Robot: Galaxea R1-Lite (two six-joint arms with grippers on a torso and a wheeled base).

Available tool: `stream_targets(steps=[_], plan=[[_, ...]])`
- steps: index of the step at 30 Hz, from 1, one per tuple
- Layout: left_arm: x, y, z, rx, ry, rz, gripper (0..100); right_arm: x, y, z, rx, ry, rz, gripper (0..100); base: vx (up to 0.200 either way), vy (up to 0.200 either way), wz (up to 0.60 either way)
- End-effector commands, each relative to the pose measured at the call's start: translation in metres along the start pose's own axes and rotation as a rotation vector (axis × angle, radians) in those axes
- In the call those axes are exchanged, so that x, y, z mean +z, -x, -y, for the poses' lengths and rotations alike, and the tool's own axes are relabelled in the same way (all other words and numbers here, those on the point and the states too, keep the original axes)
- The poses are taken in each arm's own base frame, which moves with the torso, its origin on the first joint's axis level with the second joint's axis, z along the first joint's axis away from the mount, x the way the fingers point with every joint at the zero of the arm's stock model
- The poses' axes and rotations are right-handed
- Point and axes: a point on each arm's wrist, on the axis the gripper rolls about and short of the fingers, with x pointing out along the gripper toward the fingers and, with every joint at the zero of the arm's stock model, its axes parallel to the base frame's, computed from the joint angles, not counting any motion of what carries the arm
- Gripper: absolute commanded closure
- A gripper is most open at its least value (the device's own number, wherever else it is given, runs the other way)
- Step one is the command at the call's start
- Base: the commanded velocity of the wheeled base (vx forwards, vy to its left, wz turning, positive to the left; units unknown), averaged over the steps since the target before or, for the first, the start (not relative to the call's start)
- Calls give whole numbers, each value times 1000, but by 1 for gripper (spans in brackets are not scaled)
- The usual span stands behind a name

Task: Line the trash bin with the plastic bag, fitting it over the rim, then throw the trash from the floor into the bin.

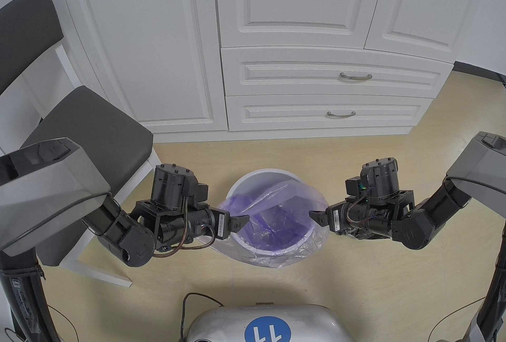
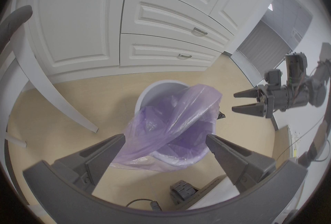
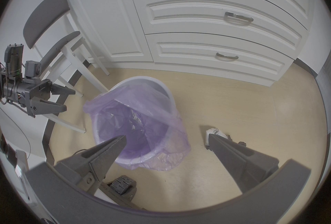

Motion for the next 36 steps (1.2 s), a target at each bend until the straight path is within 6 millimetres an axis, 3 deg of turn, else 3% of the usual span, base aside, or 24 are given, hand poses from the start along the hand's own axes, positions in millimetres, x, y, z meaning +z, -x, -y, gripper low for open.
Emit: stream_targets(steps=[1, 5, 10, 17, 25, 29, 36], plan=[[17, 2, 10, -13, 16, 50, 0, 0, -6, -2, -4, -14, -1, 0, 0, 0, 0], [12, -3, 14, -20, 13, 21, 0, -1, -14, -2, -14, -18, -3, 0, 0, 0, 0], [-3, -25, 10, 9, 14, -73, 0, -7, -32, -2, -40, -51, -17, 0, 0, 0, 0], [-22, -33, -10, 162, -180, -154, 0, -9, -49, 4, -75, -75, -17, 0, 0, 0, 0], [-33, -56, -26, 259, -178, -174, 0, -8, -60, 8, -103, -113, -4, 0, 0, 0, 0], [-29, -68, -37, 313, -160, -145, 0, -3, -62, 12, -121, -122, 16, 0, 0, 0, 0], [-7, -70, -53, 398, -134, -27, 0, -2, -75, 16, -166, -162, 44, 0, 0, 0, 0]])
